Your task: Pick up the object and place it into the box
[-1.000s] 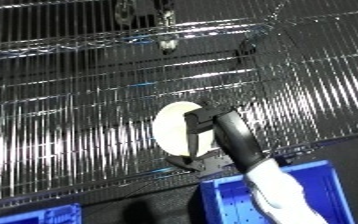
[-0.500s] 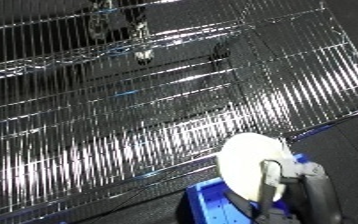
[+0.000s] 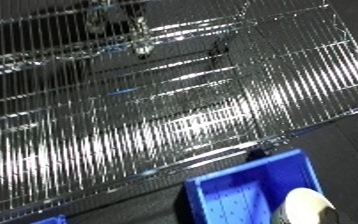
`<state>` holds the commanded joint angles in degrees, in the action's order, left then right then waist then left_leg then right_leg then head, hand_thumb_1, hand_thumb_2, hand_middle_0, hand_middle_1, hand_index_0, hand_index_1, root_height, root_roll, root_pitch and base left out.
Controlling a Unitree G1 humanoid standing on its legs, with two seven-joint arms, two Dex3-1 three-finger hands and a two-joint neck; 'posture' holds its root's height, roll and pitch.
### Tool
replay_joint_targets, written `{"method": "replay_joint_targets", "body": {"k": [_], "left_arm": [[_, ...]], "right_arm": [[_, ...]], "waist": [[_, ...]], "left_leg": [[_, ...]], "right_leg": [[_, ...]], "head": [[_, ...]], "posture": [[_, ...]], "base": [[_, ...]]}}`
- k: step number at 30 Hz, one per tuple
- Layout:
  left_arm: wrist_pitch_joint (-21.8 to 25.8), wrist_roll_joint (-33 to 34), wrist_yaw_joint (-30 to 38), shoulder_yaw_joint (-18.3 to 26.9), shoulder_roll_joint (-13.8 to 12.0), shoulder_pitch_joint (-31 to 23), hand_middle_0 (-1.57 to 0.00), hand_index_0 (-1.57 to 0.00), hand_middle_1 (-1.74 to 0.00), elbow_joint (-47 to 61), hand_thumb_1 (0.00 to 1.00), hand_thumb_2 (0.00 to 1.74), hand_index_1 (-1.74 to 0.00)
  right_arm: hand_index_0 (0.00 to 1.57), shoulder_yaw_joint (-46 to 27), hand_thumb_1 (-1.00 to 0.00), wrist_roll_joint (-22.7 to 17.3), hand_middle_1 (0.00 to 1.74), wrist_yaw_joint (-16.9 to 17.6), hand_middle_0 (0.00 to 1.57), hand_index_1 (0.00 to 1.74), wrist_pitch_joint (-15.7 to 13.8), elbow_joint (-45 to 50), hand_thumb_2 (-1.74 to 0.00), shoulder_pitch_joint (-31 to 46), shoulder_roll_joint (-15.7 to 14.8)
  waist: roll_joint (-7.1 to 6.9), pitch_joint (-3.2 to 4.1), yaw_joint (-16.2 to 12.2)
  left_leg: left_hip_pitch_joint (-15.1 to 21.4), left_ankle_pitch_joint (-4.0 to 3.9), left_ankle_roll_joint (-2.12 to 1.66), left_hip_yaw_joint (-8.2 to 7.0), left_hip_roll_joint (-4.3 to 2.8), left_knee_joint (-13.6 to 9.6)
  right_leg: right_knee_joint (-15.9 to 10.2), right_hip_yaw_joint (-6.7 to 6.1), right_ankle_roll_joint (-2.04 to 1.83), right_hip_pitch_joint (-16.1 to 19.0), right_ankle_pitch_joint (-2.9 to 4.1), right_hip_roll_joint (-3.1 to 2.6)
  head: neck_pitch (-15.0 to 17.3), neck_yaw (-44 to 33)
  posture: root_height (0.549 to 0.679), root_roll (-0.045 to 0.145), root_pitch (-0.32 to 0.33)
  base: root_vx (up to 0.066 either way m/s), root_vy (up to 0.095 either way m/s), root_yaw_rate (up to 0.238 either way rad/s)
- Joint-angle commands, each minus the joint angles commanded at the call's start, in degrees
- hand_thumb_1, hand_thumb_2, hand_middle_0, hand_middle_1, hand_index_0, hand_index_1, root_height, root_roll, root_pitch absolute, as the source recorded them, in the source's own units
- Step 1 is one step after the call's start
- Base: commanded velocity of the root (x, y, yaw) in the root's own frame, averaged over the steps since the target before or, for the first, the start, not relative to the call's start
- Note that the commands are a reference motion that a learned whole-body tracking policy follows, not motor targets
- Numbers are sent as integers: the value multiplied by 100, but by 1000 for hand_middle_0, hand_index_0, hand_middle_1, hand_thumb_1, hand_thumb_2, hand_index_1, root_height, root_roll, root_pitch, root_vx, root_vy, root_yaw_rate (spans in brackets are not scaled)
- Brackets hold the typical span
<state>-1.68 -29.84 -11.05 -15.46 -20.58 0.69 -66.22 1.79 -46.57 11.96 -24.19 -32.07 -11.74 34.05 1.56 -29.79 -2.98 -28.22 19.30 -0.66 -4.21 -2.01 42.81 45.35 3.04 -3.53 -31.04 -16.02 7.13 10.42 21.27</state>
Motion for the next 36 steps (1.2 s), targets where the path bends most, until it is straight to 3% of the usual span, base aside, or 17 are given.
{"method": "replay_joint_targets", "body": {"k": [8, 16, 31, 36], "left_arm": [[-181, 25, -124, -205, -85, 334, 0, 0, 0, -158, 0, 0, 0], [-183, 93, -144, -327, -50, 426, 0, 0, 0, -252, 0, 0, 0], [-254, 97, -235, -294, -96, 554, 0, 0, 0, -316, 0, 0, 0], [-218, 133, -266, -260, -99, 561, 0, 0, 0, -357, 0, 0, 0]], "right_arm": [[628, 105, -400, -442, 696, -740, 628, 696, 583, -1966, -696, -577, -5], [0, 168, 0, -476, 0, -1096, 0, 0, 467, -2956, 0, -1099, -9], [0, 228, 0, -290, 0, -1207, 0, 0, 593, -2943, 0, -1332, -20], [0, 384, 0, -102, 0, -1578, 0, 0, 748, -2861, 0, -1339, -96]], "waist": [[127, 0, 154], [187, 0, 232], [204, 27, 218], [188, 53, 236]], "left_leg": [[-16, -32, -2, 24, 103, 5], [13, -42, -12, 54, 166, 9], [3, -74, -42, 39, 196, -7], [15, -76, -55, 40, 194, -4]], "right_leg": [[-19, 54, 16, 14, 36, 2], [28, 75, 21, 35, 31, -3], [58, 60, 21, 1, 13, -39], [71, 65, 30, 17, -15, -42]], "head": [[535, 619], [818, 904], [892, 769], [955, 530]], "posture": [[632, 48, 50], [631, 52, 38], [631, 56, 37], [630, 57, 35]], "base": [[-30, -10, 50], [-5, -7, 25], [-5, 3, 4], [5, 3, 21]]}}
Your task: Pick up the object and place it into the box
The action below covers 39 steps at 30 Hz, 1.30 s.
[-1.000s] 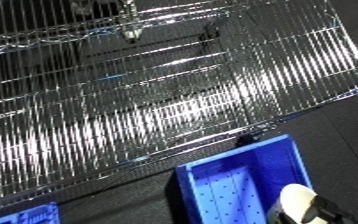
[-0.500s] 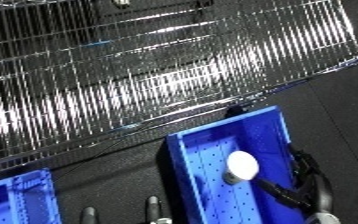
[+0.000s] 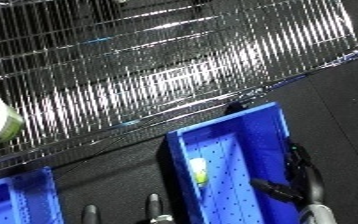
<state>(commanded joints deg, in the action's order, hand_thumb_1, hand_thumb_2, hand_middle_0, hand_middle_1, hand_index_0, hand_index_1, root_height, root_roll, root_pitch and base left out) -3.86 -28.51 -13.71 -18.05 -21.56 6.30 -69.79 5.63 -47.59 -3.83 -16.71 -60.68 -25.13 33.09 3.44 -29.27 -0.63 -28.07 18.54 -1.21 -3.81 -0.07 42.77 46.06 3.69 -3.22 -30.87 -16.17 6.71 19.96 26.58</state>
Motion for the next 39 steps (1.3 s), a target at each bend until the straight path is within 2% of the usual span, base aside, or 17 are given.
{"method": "replay_joint_targets", "body": {"k": [5, 10, 18, 23, 32, 39], "left_arm": [[2, 88, -3, 48, -13, 8, 0, 0, 0, 0, 0, 0, 0], [196, 25, 170, 134, -50, 59, 0, 0, 0, 3, 0, 0, 0], [241, -163, 318, 262, -156, 267, 0, 0, 0, 46, 0, 0, 0], [298, -214, 342, 262, -187, 332, 0, 0, 0, 35, 0, 0, 0], [449, -193, 376, 237, -194, 338, 0, 0, 0, 107, 0, 0, 0], [576, -353, 399, 309, -211, 300, 0, 0, 0, 317, 0, 0, 0]], "right_arm": [[0, 233, 0, 90, 0, -560, 0, 0, 285, 110, 0, 34, -169], [0, 479, 0, 263, 0, -869, 0, 0, 515, 128, 0, 46, -339], [0, 765, 0, 394, 0, -833, 0, 0, 738, 175, 0, -27, -534], [0, 827, 0, 380, 0, -666, 0, 0, 830, 171, 0, -21, -596], [0, 950, 0, 331, 0, -399, 0, 0, 863, 226, 0, 124, -679], [0, 1052, 0, 382, 0, -321, 0, 0, 865, 161, 0, 255, -787]], "waist": [[-32, 64, 49], [-65, 126, 138], [-82, 184, 333], [-108, 202, 436], [-153, 202, 590], [-210, 174, 714]], "left_leg": [[14, -18, -24, 9, -16, -14], [15, -75, -41, 44, -32, -56], [5, -269, -63, 147, -53, -270], [22, -333, -59, 212, -58, -349], [-50, -302, -33, 303, -7, -213], [-81, -227, 2, 365, 24, -68]], "right_leg": [[5, 17, -1, 17, -33, 12], [-12, 59, -8, 49, -64, 40], [-27, 181, -45, 79, -102, 115], [-83, 266, -72, 134, -84, 163], [-151, 347, -97, 167, -28, 212], [-134, 415, -95, 216, -46, 245]], "head": [[40, -511], [-24, -1137], [-121, -2057], [-137, -2423], [-264, -3403], [-278, -4099]], "posture": [[630, 57, 34], [631, 56, 36], [632, 50, 47], [633, 47, 49], [634, 44, 46], [634, 40, 40]], "base": [[12, -4, 67], [19, -18, 93], [3, -22, 183], [10, -29, 265], [17, -12, 178], [16, 4, 52]]}}
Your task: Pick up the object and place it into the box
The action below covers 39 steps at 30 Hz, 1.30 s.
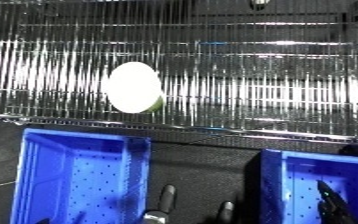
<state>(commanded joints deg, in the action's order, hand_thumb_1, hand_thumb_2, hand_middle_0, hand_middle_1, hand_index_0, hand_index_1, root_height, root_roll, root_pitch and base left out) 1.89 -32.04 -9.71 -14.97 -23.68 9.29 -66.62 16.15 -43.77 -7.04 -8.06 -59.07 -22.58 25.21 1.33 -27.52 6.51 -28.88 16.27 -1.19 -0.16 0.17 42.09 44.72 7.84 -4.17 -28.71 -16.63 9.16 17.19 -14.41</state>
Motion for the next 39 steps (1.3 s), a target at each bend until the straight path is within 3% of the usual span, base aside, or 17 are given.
{"method": "replay_joint_targets", "body": {"k": [9, 18, 22, 29, 39], "left_arm": [[554, -239, -465, -73, -107, -116, 0, 0, 0, 823, 0, 0, 0], [1353, -848, -201, -35, -518, -353, 0, 0, 0, 2617, 0, 0, 0], [1838, -1104, -9, 296, -837, -638, 0, 0, 0, 3901, 0, 0, 0], [2098, -1237, -125, 663, -1130, -977, 0, 0, 0, 5515, 0, 0, 0], [2401, -1444, -319, 1188, -1188, -1130, 0, 0, 0, 6843, 0, 0, 0]], "right_arm": [[0, 36, 0, -105, 0, -42, 0, 0, -104, -214, 0, 78, -112], [0, -125, 0, -377, 0, -141, 0, 0, -275, -248, 0, 329, -21], [0, -288, 0, -678, 0, -218, 0, 0, -425, -316, 0, 516, -10], [0, -507, 0, -1041, 0, -323, 0, 0, -525, -408, 0, 686, 30], [0, -632, 0, -1333, 0, -431, 0, 0, -548, -605, 0, 757, -29]], "waist": [[-61, -121, 170], [-33, -194, 347], [-28, -225, 526], [-9, -227, 722], [-42, -227, 928]], "left_leg": [[-1, 0, 5, 58, -18, -21], [-32, 7, -2, 120, 35, -58], [-45, 4, -2, 205, 126, -105], [-76, 14, 11, 312, 251, -158], [-57, 33, 15, 455, 381, -198]], "right_leg": [[72, 101, -8, 37, -34, 57], [41, 213, -23, 70, -8, 120], [0, 334, -10, 121, 6, 179], [-13, 497, 17, 148, 11, 252], [-26, 654, 39, 225, -2, 300]], "head": [[54, -62], [93, 298], [126, 895], [120, 1451], [147, 1899]], "posture": [[632, 33, 36], [634, 34, 40], [636, 36, 42], [637, 36, 48], [639, 35, 48]], "base": [[-3, -6, 29], [-13, -10, 92], [0, -42, 200], [7, -39, 184], [23, -38, 108]]}}
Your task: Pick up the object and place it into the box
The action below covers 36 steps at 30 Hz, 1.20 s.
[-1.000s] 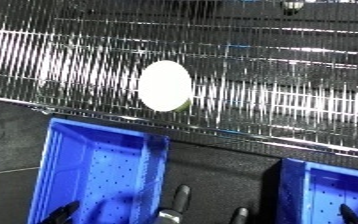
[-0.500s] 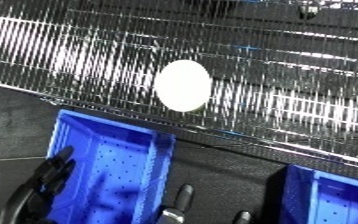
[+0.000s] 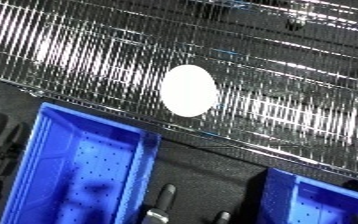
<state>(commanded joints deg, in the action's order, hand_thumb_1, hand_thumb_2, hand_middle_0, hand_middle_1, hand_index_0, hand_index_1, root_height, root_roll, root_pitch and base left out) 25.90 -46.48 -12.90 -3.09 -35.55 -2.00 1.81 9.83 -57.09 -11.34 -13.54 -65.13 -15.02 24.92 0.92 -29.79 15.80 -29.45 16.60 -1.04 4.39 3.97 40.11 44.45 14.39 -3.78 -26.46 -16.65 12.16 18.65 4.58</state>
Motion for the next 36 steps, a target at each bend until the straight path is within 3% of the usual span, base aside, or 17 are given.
{"method": "replay_joint_targets", "body": {"k": [5, 11, 24, 36], "left_arm": [[-182, 204, 159, -38, 36, 201, 0, 0, 0, 90, 0, 0, 0], [-423, 431, 488, -252, 109, 551, 0, 0, 0, -115, 0, 0, 0], [-541, 925, 1264, -868, 339, 1547, 0, 0, 0, -999, 0, 0, 0], [-548, 982, 1826, -1071, 615, 2290, 0, 0, 0, -1824, 0, 0, 0]], "right_arm": [[0, 30, 0, -43, 0, -52, 0, 0, 9, -104, 0, -56, -100], [0, 103, 0, 26, 0, -94, 0, 0, 134, -133, 0, -123, -112], [0, 313, 0, 261, 0, -334, 0, 0, 329, -44, 0, -296, -38], [0, 505, 0, 471, 0, -384, 0, 0, 442, 45, 0, -577, -81]], "waist": [[-70, 0, -4], [-152, 0, -118], [-329, 0, -486], [-442, 0, -743]], "left_leg": [[6, 21, 11, 25, 23, 15], [8, 59, 25, -14, 0, 85], [-36, 111, 62, -175, -186, 266], [-64, 137, 75, -283, -310, 391]], "right_leg": [[26, 12, -10, 9, -4, -16], [58, -72, -9, -4, -6, -87], [140, -358, -9, -149, 15, -301], [255, -526, -29, -296, 39, -392]], "head": [[53, -43], [99, -375], [34, -1293], [-170, -1933]], "posture": [[638, 32, 45], [637, 28, 39], [632, 19, 35], [627, 12, 28]], "base": [[26, -36, 2], [26, -3, -123], [4, 24, -200], [-4, 32, -133]]}}
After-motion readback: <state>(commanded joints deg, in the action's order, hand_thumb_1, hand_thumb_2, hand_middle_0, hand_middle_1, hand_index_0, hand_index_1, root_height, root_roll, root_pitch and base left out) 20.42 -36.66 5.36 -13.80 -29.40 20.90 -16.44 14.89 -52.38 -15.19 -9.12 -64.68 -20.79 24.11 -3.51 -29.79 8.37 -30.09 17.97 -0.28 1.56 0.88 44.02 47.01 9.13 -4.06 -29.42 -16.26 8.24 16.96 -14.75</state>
